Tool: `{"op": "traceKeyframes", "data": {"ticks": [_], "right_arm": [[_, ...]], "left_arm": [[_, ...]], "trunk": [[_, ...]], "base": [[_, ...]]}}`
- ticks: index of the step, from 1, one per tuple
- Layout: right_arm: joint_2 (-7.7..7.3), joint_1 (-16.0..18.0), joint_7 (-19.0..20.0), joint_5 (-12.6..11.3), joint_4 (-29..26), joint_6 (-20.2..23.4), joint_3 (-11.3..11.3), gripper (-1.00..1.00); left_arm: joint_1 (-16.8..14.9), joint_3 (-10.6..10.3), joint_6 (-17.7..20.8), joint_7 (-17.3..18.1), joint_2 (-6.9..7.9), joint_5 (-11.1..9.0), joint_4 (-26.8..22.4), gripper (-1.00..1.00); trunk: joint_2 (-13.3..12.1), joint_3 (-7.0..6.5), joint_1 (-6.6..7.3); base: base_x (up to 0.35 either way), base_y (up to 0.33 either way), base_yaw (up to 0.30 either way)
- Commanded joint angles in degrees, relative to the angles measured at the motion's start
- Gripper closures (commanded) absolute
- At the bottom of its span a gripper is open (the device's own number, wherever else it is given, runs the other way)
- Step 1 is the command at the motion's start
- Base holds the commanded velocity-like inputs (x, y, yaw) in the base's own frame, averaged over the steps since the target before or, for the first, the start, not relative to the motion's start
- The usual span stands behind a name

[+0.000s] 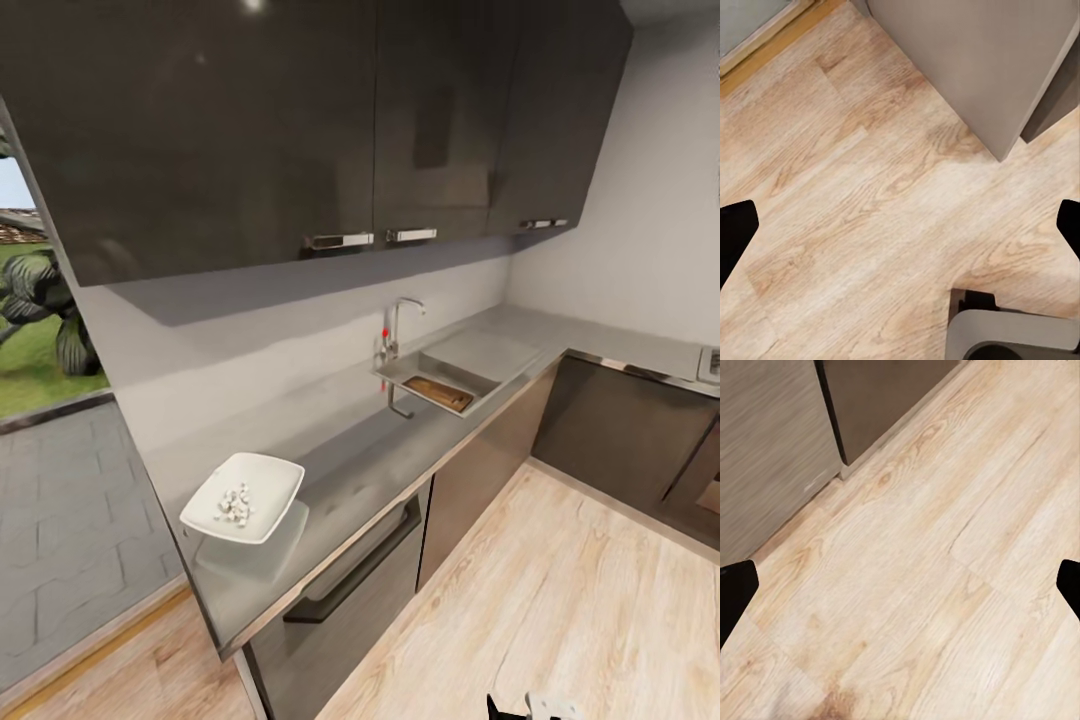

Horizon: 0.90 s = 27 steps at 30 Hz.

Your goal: In the kitchen, take the Vidalia onion out of the sink, dice it on the chopping board with the paring knife, put the diced onion into the bowl on the countertop, then place both the paring knife and the chopping board into the sink.

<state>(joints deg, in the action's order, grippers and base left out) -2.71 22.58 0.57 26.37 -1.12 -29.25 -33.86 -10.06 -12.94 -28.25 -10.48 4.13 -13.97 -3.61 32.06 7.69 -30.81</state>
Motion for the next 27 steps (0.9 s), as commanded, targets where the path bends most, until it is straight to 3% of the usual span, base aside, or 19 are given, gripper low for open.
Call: {"op": "traceKeyframes", "data": {"ticks": [1,18,23,27], "right_arm": [[-0.02,0.05,0.06,0.43,0.07,-0.20,-0.49,-1.00],[-0.54,0.02,-0.12,0.43,0.00,0.55,-0.55,-1.00],[-0.62,-1.81,-3.28,0.43,0.06,5.54,-0.56,-1.00],[-0.40,-5.65,-8.67,0.43,0.06,10.82,-0.51,-1.00]], "left_arm": [[-0.04,-0.51,-0.14,-0.25,0.01,-0.36,0.01,-1.00],[-0.02,-0.55,0.06,-0.28,0.01,-0.36,0.31,-1.00],[0.00,-0.70,0.61,-0.11,0.01,-0.35,5.01,-1.00],[0.01,-0.71,0.72,-0.14,0.11,-0.36,7.59,-1.00]], "trunk": [[0.08,0.01,-0.02],[0.08,-1.50,-0.02],[0.08,-1.70,-0.02],[0.08,-1.72,-0.02]], "base": [[0.000,0.000,0.000],[0.000,0.000,0.000],[0.000,0.000,0.000],[0.000,0.000,0.000]]}}
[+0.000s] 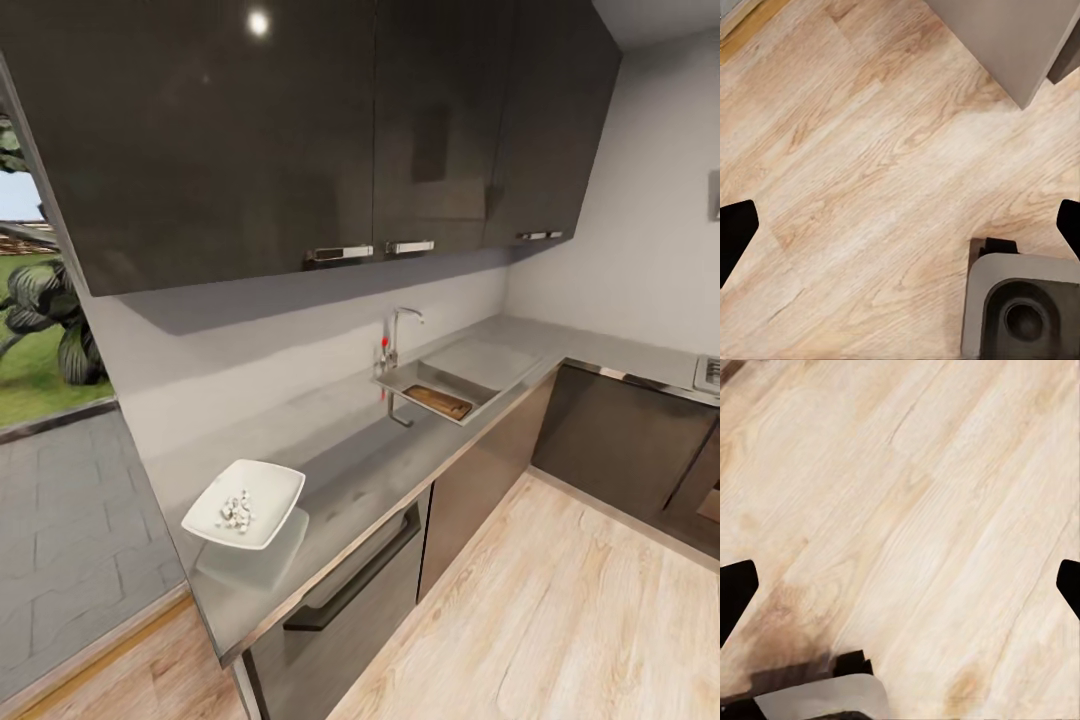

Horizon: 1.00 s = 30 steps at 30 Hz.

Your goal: In the kitchen, take the Vidalia onion out of the sink, dice it on the chopping board with the paring knife, put the diced onion into the bowl on the countertop, then place both the paring knife and the chopping board into the sink.

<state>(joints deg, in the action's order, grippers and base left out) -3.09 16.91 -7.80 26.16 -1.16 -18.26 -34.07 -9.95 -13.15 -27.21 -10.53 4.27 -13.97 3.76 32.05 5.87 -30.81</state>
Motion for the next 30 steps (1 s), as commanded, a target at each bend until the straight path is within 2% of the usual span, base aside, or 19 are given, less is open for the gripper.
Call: {"op": "traceKeyframes", "data": {"ticks": [1,4,5,7,8,9,11,12,15,17,22,30], "right_arm": [[0.10,-1.05,-1.07,0.65,0.10,0.98,-0.30,-1.00],[0.46,-3.55,-2.04,0.65,0.15,4.68,-0.30,-1.00],[0.52,-4.34,-2.12,0.65,0.15,6.34,-0.30,-1.00],[0.58,-5.54,-2.12,0.65,0.17,9.87,-0.30,-1.00],[0.60,-6.28,-2.08,0.62,0.17,12.58,-0.30,-1.00],[0.62,-7.22,-2.06,0.58,0.19,16.07,-0.30,-1.00],[0.48,-7.59,-2.05,0.57,0.15,17.99,-0.34,-1.00],[0.23,-7.77,-2.05,0.56,0.08,19.55,-0.43,-1.00],[0.16,-7.84,-2.01,0.53,-0.07,20.22,-0.57,-1.00],[0.27,-7.85,-1.76,0.49,-0.11,20.08,-0.51,-1.00],[0.30,-7.85,-1.60,0.56,-0.46,19.71,-0.62,-1.00],[0.54,-7.85,-1.59,0.53,-0.85,19.39,-0.65,-1.00]], "left_arm": [[-0.09,-0.50,-0.24,-0.09,0.01,-0.37,0.43,-1.00],[-0.06,-0.48,1.49,-0.10,0.09,-0.42,0.74,-1.00],[-0.03,-0.48,3.51,-0.10,0.13,-0.43,0.80,-1.00],[-0.01,-0.48,10.47,0.26,0.25,-0.44,0.85,-1.00],[0.00,-0.48,16.14,0.94,0.27,-0.44,0.89,-1.00],[0.25,-0.48,22.52,5.36,0.23,-0.44,0.98,-1.00],[0.87,-0.48,24.90,11.26,0.24,-0.44,1.04,-1.00],[2.02,-0.48,26.07,15.48,0.31,-0.45,1.12,-1.00],[4.59,-0.48,26.53,17.09,-0.05,-0.46,1.11,-1.00],[5.11,-0.44,26.47,17.17,0.05,-0.50,1.07,-1.00],[5.50,-0.40,26.06,17.20,0.48,-0.68,0.85,-1.00],[5.55,-0.43,26.03,17.42,0.30,-0.54,0.65,-1.00]], "trunk": [[0.09,0.09,-0.02],[0.09,0.09,-0.02],[0.09,0.09,-0.02],[0.09,0.09,-0.02],[0.09,0.09,-0.02],[0.09,0.09,-0.02],[0.09,0.09,-0.02],[0.09,0.09,-0.02],[0.09,0.09,-0.02],[0.09,0.09,-0.02],[0.09,0.09,-0.02],[0.09,0.09,-0.02]], "base": [[0.000,0.000,0.000],[0.000,0.000,0.000],[0.000,0.000,0.000],[0.000,0.000,0.000],[0.000,0.000,0.000],[0.000,0.000,0.000],[0.000,0.000,0.000],[0.000,0.000,0.000],[0.000,0.000,0.000],[0.000,0.000,0.000],[0.000,0.000,0.000],[0.000,0.000,0.000]]}}
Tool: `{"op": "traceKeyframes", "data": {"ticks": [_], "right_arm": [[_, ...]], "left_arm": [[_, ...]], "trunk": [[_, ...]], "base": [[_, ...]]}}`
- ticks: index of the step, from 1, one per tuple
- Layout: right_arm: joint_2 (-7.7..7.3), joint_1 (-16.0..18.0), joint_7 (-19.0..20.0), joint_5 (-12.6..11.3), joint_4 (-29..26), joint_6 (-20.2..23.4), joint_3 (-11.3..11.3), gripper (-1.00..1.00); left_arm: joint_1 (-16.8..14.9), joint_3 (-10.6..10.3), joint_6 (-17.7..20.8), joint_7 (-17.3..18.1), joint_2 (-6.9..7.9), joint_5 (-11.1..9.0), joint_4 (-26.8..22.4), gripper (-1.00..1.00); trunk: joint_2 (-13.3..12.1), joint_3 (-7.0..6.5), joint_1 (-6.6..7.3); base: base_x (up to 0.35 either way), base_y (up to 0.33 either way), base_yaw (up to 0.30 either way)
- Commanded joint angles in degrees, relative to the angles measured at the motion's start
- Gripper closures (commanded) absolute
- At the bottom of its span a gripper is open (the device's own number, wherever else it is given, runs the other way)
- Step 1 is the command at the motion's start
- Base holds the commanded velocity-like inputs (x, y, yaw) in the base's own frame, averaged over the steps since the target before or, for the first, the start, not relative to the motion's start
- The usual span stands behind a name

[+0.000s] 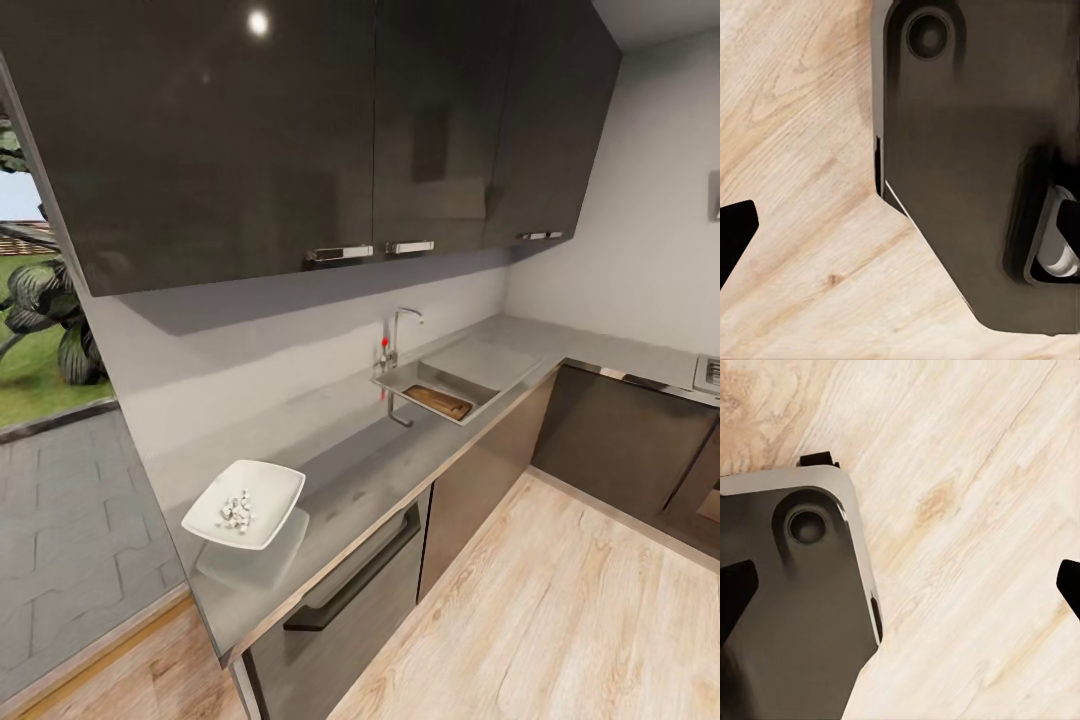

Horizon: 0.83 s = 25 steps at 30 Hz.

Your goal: In the kitchen, take the Vidalia onion out of the sink, dice it on the chopping board with the paring knife, put the diced onion into the bowl on the countertop, then place both the paring knife and the chopping board into the sink.

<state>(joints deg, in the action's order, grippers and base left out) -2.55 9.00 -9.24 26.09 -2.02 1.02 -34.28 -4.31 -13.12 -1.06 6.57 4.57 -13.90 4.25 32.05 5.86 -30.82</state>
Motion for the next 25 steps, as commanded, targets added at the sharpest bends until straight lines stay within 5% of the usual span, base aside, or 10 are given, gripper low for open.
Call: {"op": "traceKeyframes", "data": {"ticks": [1,12,25], "right_arm": [[0.28,0.05,-0.11,0.57,-0.03,-0.76,-0.44,-1.00],[0.62,0.05,-0.02,0.54,-0.03,-13.56,-0.37,-1.00],[0.62,0.05,-0.07,0.54,-0.01,-14.73,-0.35,-1.00]], "left_arm": [[-0.04,-0.35,-0.40,0.34,-0.25,-0.56,-0.69,-1.00],[0.00,-0.63,-2.50,0.37,-0.27,-0.46,-5.68,-1.00],[0.00,-0.68,-2.55,0.37,-0.27,-0.42,-5.74,-1.00]], "trunk": [[0.09,0.10,-0.02],[0.09,0.10,-0.02],[0.09,0.10,-0.02]], "base": [[0.000,0.000,0.000],[0.000,0.000,0.000],[0.000,0.000,0.000]]}}
